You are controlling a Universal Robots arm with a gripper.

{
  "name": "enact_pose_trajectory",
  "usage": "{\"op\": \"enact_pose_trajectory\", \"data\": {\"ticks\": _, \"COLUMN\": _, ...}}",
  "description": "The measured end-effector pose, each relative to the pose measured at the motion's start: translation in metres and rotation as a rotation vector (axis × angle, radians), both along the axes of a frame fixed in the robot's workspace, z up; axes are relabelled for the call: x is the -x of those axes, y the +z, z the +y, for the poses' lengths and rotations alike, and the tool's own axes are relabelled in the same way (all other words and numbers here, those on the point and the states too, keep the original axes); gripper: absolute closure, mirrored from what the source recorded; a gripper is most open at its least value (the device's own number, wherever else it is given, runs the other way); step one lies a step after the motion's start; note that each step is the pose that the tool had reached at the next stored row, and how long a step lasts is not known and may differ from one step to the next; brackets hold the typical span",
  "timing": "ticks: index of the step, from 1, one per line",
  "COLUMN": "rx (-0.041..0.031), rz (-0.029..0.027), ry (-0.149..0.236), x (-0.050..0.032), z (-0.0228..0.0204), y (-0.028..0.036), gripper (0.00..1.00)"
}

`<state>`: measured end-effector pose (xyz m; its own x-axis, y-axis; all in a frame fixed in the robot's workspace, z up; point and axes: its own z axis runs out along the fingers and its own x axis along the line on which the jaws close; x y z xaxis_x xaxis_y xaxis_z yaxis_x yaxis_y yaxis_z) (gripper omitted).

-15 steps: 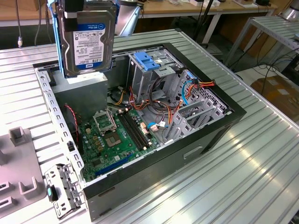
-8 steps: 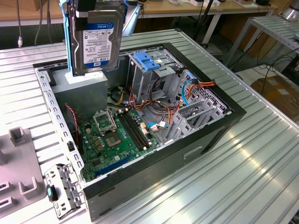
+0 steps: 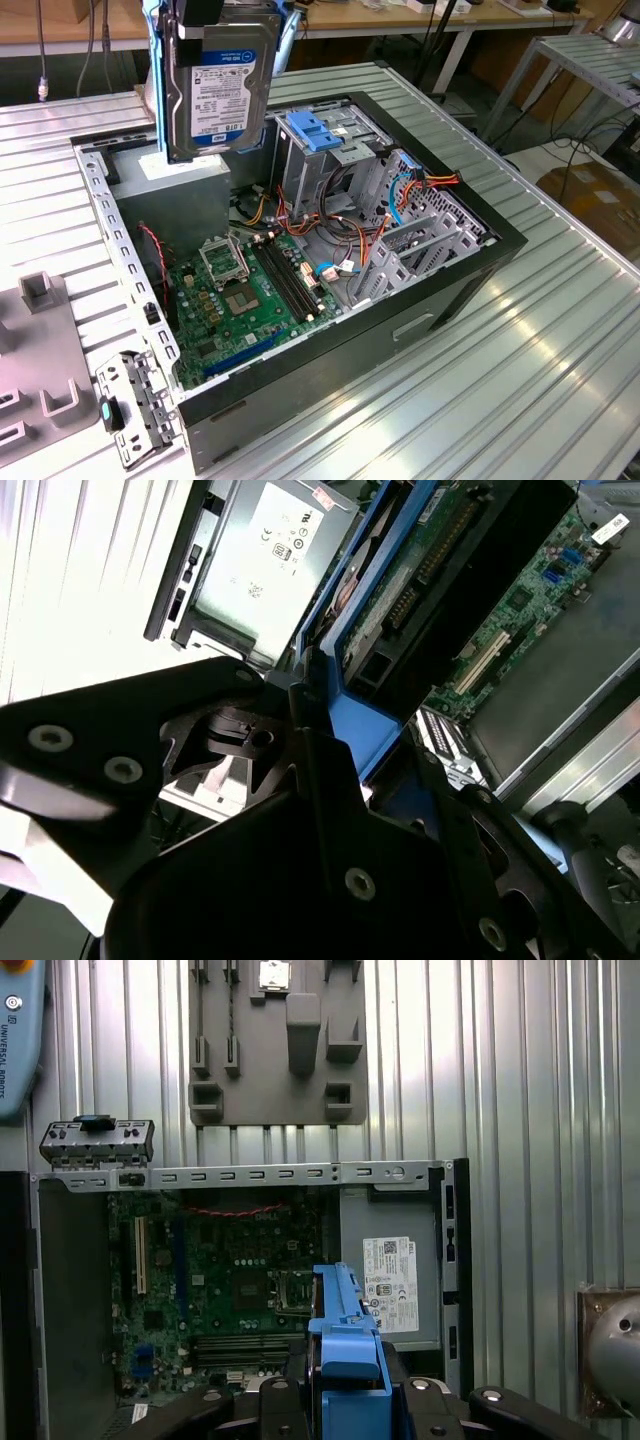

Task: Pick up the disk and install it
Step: 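Insert the disk into the insertion slot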

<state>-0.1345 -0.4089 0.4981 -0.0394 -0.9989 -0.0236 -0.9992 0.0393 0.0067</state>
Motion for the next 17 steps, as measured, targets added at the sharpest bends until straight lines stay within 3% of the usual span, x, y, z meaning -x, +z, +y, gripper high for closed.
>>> {"op": "enact_pose_trajectory", "data": {"ticks": 8, "rx": -0.0001, "rz": 0.0, "ry": 0.0, "x": -0.0009, "z": -0.0004, "y": 0.0, "gripper": 0.63}}
{"op": "enact_pose_trajectory", "data": {"ticks": 17, "rx": -0.0001, "rz": 0.0, "ry": 0.0, "x": -0.0009, "z": -0.0056, "y": 0.0, "gripper": 0.63}}
